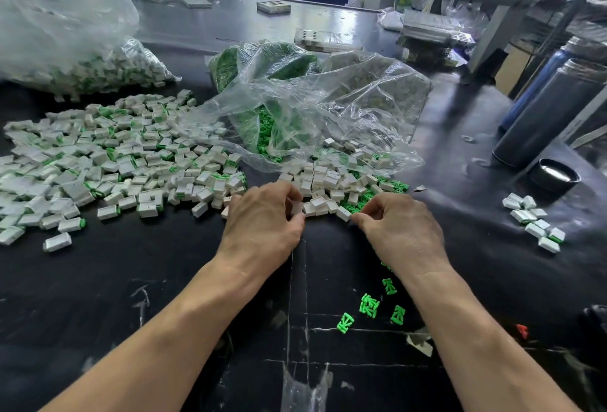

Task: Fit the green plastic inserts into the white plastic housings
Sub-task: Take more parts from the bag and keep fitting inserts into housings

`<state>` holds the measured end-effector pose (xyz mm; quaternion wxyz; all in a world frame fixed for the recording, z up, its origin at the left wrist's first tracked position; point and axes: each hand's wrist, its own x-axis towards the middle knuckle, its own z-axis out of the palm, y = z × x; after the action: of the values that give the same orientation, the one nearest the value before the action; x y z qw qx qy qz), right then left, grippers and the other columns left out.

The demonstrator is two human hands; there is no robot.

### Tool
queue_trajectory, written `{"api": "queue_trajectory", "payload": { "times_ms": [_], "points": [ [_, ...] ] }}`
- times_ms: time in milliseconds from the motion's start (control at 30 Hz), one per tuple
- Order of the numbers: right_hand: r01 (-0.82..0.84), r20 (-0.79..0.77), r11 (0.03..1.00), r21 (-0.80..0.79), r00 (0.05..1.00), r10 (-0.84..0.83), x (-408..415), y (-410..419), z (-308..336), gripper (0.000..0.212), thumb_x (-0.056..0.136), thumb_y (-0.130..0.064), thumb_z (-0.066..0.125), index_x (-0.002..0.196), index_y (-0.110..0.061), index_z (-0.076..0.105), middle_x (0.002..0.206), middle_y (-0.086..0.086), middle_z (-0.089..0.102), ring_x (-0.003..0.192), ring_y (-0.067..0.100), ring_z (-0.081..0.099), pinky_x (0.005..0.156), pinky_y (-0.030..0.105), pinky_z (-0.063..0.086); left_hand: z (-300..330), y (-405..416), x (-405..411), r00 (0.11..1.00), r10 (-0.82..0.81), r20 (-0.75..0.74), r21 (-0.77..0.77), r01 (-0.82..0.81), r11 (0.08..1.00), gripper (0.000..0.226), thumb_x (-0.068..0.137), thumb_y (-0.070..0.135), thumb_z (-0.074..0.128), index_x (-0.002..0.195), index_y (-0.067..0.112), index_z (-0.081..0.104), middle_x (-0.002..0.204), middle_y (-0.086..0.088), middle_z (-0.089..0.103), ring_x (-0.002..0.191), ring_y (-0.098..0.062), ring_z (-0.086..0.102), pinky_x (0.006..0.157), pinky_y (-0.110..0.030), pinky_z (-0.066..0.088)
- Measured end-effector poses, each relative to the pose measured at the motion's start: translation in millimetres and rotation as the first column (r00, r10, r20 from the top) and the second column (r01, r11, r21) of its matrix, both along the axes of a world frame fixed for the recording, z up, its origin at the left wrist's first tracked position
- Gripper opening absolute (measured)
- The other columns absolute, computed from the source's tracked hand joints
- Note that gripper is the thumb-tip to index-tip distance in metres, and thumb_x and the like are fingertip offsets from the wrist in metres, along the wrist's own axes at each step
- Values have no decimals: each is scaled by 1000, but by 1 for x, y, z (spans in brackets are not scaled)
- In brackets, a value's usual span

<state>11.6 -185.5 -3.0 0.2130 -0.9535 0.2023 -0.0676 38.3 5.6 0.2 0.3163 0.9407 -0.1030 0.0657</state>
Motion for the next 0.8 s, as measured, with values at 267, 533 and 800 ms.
{"api": "queue_trajectory", "payload": {
  "times_ms": [267, 533, 800],
  "points": [
    [15, -38, 999, -53, 999, -17, 3, 3, 0, 20, 90, -49, 72, 91, -30, 70, 99, -5, 70, 104, 25, 66, 83, 35, 47, -6, 1, 3, 994, -88, -59, -213, 73, 974, 26, 93, 14, 68, 112, 30, 66, 93, 14, 68, 80, 1, 61, 79, -17, 52],
    [3, -21, 999, -32, 1000, -4, -2, 1, 3, 14, 90, -44, 71, 86, -31, 70, 89, -9, 64, 96, 21, 64, 78, 32, 43, -11, 2, 6, 985, -121, -123, -356, 70, 932, 18, 88, 18, 78, 89, 34, 69, 80, 19, 69, 71, 5, 60, 67, -11, 41],
    [-85, 37, 996, 1, 996, 85, -3, 9, 6, 18, 91, -43, 75, 106, -35, 70, 114, -6, 65, 109, 22, 63, 95, 38, 50, -10, 0, 3, 974, -169, -153, -371, 102, 923, 20, 88, 16, 79, 86, 35, 71, 84, 15, 70, 76, 3, 62, 67, -7, 43]
  ]
}}
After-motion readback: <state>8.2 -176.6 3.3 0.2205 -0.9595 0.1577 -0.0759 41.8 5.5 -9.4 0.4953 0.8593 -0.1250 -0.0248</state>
